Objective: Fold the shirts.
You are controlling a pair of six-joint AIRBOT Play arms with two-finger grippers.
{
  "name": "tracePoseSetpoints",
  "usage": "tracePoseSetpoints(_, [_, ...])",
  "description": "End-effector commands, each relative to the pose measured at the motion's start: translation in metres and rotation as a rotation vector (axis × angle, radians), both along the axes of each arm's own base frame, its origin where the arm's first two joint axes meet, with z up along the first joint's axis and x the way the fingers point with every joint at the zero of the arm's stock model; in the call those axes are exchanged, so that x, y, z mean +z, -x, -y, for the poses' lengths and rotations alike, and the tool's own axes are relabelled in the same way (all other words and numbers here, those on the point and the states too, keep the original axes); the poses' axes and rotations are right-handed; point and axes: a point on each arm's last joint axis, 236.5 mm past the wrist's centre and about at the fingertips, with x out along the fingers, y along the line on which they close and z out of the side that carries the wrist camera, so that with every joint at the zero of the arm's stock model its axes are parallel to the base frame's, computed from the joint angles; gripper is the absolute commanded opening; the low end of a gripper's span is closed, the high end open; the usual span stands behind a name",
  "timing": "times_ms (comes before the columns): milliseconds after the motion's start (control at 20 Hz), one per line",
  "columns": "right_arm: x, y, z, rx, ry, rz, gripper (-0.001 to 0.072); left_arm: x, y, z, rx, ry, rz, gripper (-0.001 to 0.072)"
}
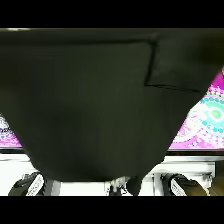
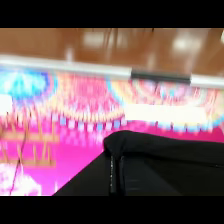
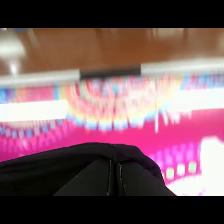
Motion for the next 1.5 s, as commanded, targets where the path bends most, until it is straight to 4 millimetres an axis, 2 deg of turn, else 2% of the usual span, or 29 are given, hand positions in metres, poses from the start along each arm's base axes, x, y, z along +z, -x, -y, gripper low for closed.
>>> tracePoseSetpoints(0, [-0.155, -0.069, -0.006, 0.035, -0.062, -0.444, 0.0065, -0.145, -0.051, -0.021, 0.005, 0.108, -0.349, 0.0032])
tracePoseSetpoints(50, [-0.191, -0.095, -0.012, 0.048, -0.074, -0.493, 0.0065, -0.185, -0.068, -0.025, 0.005, 0.137, -0.428, 0.0032])
tracePoseSetpoints(150, [-0.254, -0.148, -0.028, 0.054, -0.107, -0.514, 0.0065, -0.248, -0.106, -0.028, -0.019, 0.151, -0.529, 0.0032])
tracePoseSetpoints(200, [-0.280, -0.171, -0.033, 0.043, -0.128, -0.503, 0.0065, -0.274, -0.124, -0.025, -0.037, 0.161, -0.563, 0.0032])
tracePoseSetpoints(300, [-0.317, -0.207, -0.035, 0.009, -0.164, -0.464, 0.0065, -0.317, -0.162, -0.015, -0.080, 0.192, -0.605, 0.0033])
tracePoseSetpoints(400, [-0.342, -0.230, -0.030, -0.028, -0.178, -0.426, 0.0065, -0.343, -0.199, -0.008, -0.089, 0.211, -0.599, 0.0033])
tracePoseSetpoints(550, [-0.362, -0.248, -0.024, -0.063, -0.186, -0.389, 0.0065, -0.355, -0.250, 0.000, -0.078, 0.224, -0.518, 0.0033])
tracePoseSetpoints(700, [-0.375, -0.254, -0.020, -0.075, -0.181, -0.385, 0.0065, -0.366, -0.277, 0.010, -0.053, 0.214, -0.449, 0.0033])
tracePoseSetpoints(850, [-0.384, -0.250, -0.021, -0.068, -0.173, -0.417, 0.0065, -0.379, -0.281, 0.014, -0.050, 0.210, -0.453, 0.0033])
tracePoseSetpoints(900, [-0.387, -0.244, -0.024, -0.058, -0.173, -0.446, 0.0065, -0.382, -0.279, 0.012, -0.052, 0.207, -0.464, 0.0033])
tracePoseSetpoints(1000, [-0.392, -0.218, -0.022, -0.010, -0.108, -0.546, 0.0065, -0.387, -0.269, 0.007, -0.064, 0.213, -0.514, 0.0034])
tracePoseSetpoints(1100, [-0.399, -0.179, -0.013, 0.020, -0.024, -0.701, 0.0065, -0.399, -0.244, 0.005, -0.102, 0.243, -0.628, 0.0033])
tracePoseSetpoints(1250, [-0.410, -0.112, -0.019, 0.092, 0.006, -0.974, 0.0065, -0.416, -0.196, 0.008, -0.181, 0.297, -0.827, 0.0032])
tracePoseSetpoints(1300, [-0.415, -0.099, -0.023, 0.110, 0.013, -1.028, 0.0065, -0.419, -0.185, 0.009, -0.200, 0.311, -0.873, 0.0032])
tracePoseSetpoints(1450, [-0.434, -0.087, -0.026, 0.083, -0.012, -1.091, 0.0065, -0.429, -0.161, 0.016, -0.247, 0.314, -0.976, 0.0032])
